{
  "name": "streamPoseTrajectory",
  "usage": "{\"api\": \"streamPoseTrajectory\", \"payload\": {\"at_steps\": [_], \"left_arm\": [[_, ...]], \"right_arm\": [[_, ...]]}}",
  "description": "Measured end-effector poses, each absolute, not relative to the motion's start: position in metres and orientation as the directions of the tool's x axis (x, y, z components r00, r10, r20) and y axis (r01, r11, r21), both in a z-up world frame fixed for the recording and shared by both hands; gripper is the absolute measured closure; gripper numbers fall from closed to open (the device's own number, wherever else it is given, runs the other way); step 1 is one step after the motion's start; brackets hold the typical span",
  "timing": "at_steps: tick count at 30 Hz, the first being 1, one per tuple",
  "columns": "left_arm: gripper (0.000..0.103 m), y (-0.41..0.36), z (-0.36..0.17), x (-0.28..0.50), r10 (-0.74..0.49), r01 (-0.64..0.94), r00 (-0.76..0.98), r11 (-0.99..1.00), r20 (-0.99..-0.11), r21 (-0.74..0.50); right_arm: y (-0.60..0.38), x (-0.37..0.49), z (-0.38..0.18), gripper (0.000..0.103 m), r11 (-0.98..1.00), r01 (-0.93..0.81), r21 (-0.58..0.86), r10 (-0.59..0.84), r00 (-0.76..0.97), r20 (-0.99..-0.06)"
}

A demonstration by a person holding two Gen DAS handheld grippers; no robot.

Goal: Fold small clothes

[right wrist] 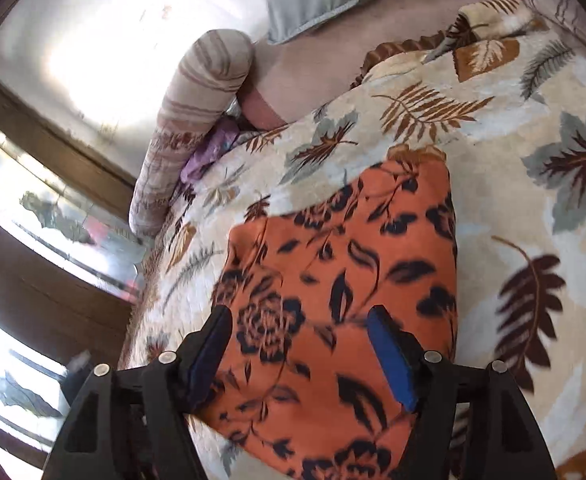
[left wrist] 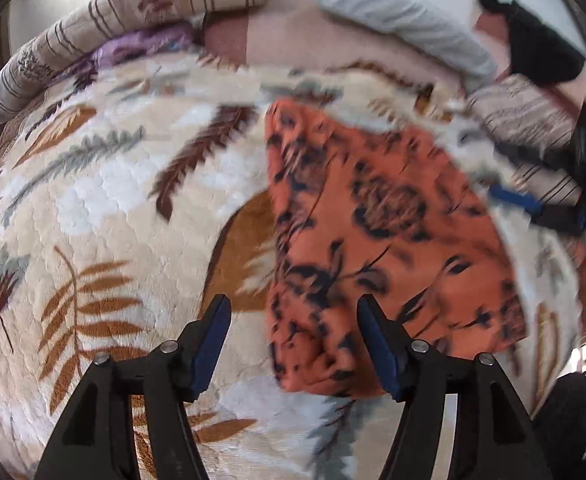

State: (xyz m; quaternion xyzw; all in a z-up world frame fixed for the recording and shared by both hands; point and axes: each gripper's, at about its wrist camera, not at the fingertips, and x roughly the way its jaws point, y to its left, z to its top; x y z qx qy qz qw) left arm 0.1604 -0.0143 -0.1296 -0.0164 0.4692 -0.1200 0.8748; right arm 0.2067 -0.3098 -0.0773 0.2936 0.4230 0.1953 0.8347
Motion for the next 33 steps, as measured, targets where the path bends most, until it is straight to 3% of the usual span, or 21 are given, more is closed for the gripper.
{"api": "streamPoseTrajectory", "payload": {"at_steps": [3, 5, 8, 9, 12, 16, 19, 21, 23, 24, 28, 33], "left_arm": [[0.033, -0.008, -0.143, 0.162, -0.258, 0.18, 0.519, 0.965, -0.815, -0.191], [0.033, -0.005, -0.142, 0.162, -0.273, 0.175, 0.517, 0.962, -0.812, -0.212], [0.033, -0.004, -0.142, 0.162, -0.277, 0.183, 0.518, 0.96, -0.809, -0.211], [0.032, -0.005, -0.143, 0.159, -0.276, 0.182, 0.518, 0.961, -0.809, -0.211], [0.031, -0.004, -0.141, 0.157, -0.259, 0.15, 0.513, 0.966, -0.818, -0.212], [0.031, -0.008, -0.119, 0.144, -0.206, 0.142, 0.561, 0.978, -0.801, -0.152], [0.031, -0.01, -0.106, 0.13, -0.179, 0.128, 0.574, 0.983, -0.799, -0.128], [0.031, -0.008, -0.097, 0.12, -0.174, 0.113, 0.583, 0.985, -0.794, -0.133], [0.031, -0.007, -0.09, 0.109, -0.162, 0.088, 0.586, 0.987, -0.794, -0.136], [0.03, -0.006, -0.087, 0.104, -0.16, 0.081, 0.584, 0.987, -0.796, -0.139], [0.026, -0.001, -0.074, 0.08, -0.135, 0.057, 0.606, 0.99, -0.784, -0.126], [0.025, 0.0, -0.062, 0.058, -0.15, 0.047, 0.617, 0.987, -0.773, -0.155]], "right_arm": [[-0.321, 0.247, -0.105, 0.03, 0.743, 0.008, 0.669, 0.57, 0.518, -0.638], [-0.329, 0.26, -0.116, 0.03, 0.694, 0.061, 0.717, 0.594, 0.514, -0.618], [-0.323, 0.259, -0.093, 0.028, 0.707, -0.004, 0.707, 0.589, 0.556, -0.586], [-0.32, 0.262, -0.092, 0.024, 0.715, -0.03, 0.699, 0.589, 0.564, -0.579], [-0.323, 0.282, -0.12, 0.025, 0.749, 0.059, 0.66, 0.54, 0.523, -0.659], [-0.311, 0.234, -0.083, 0.023, 0.781, -0.018, 0.624, 0.51, 0.594, -0.622], [-0.28, 0.184, -0.067, 0.023, 0.765, -0.155, 0.625, 0.59, 0.557, -0.584], [-0.27, 0.163, -0.078, 0.017, 0.786, -0.147, 0.601, 0.571, 0.547, -0.613], [-0.271, 0.163, -0.109, 0.017, 0.803, -0.066, 0.592, 0.544, 0.487, -0.683], [-0.275, 0.161, -0.114, 0.018, 0.79, -0.044, 0.611, 0.549, 0.491, -0.676], [-0.271, 0.123, -0.069, 0.017, 0.804, -0.087, 0.588, 0.521, 0.58, -0.626], [-0.26, 0.057, -0.045, 0.017, 0.88, -0.08, 0.468, 0.4, 0.655, -0.641]]}}
